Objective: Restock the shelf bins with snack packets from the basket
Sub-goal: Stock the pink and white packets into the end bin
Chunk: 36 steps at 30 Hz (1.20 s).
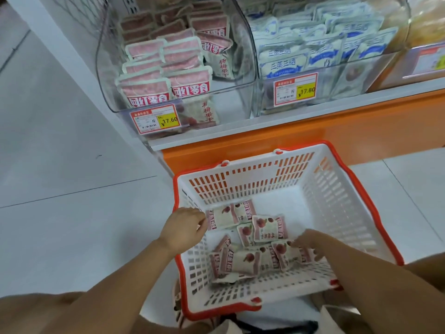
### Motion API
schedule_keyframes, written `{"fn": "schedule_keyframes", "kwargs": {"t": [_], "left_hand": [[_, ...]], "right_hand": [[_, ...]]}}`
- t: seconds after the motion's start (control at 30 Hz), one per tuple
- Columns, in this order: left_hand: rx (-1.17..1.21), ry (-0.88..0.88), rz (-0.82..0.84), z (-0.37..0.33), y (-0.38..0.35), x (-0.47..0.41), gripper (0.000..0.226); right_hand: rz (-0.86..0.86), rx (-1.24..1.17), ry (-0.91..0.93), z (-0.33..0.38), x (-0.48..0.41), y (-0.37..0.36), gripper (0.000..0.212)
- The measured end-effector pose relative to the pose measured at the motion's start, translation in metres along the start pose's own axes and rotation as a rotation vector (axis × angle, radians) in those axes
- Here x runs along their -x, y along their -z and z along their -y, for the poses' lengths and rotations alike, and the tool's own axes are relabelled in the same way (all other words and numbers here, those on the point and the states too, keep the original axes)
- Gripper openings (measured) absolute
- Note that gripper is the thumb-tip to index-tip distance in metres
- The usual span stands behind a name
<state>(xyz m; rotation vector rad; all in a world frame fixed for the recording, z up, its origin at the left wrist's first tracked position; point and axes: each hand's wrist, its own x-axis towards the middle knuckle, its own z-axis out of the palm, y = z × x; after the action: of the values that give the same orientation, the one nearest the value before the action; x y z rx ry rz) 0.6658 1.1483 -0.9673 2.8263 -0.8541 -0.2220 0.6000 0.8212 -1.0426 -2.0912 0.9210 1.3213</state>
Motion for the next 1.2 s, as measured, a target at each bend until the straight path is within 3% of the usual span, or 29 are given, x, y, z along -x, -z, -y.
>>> {"fn": "schedule_keyframes", "kwargs": {"t": [0.17, 0.37, 0.53, 0.6, 0.7, 0.83, 0.9, 1.0, 1.2], "left_hand": [[0.034, 0.002, -0.045, 0.000, 0.001, -0.003, 0.040], [0.032, 0.027, -0.034, 0.000, -0.001, -0.003, 0.037], [0.030, 0.029, 0.019, 0.001, 0.000, -0.003, 0.032], [0.033, 0.041, 0.082, 0.000, 0.004, -0.006, 0.034], [0.098, 0.094, 0.157, -0.007, 0.022, -0.019, 0.035], [0.159, 0.074, 0.064, -0.025, 0.065, -0.034, 0.032], [0.158, 0.043, -0.017, -0.035, 0.093, -0.039, 0.029], [0.123, 0.003, -0.152, -0.048, 0.135, -0.044, 0.026], [0.133, -0.049, -0.414, -0.060, 0.200, -0.045, 0.038]], "right_hand": [[-0.021, 0.059, -0.021, 0.000, -0.017, -0.009, 0.058], [0.078, 0.087, 0.011, 0.002, -0.025, -0.014, 0.036], [0.299, -0.190, 0.143, 0.007, -0.028, -0.018, 0.032], [0.301, -0.189, 0.222, 0.015, -0.026, -0.020, 0.034], [0.139, 0.050, 0.342, 0.036, -0.010, -0.015, 0.024], [-0.197, 0.359, 0.517, 0.070, 0.033, 0.013, 0.028], [-0.290, 0.326, 0.603, 0.085, 0.065, 0.034, 0.033], [-0.460, 0.220, 0.717, 0.107, 0.125, 0.066, 0.023], [-0.778, -0.085, 1.021, 0.123, 0.247, 0.109, 0.025]]}}
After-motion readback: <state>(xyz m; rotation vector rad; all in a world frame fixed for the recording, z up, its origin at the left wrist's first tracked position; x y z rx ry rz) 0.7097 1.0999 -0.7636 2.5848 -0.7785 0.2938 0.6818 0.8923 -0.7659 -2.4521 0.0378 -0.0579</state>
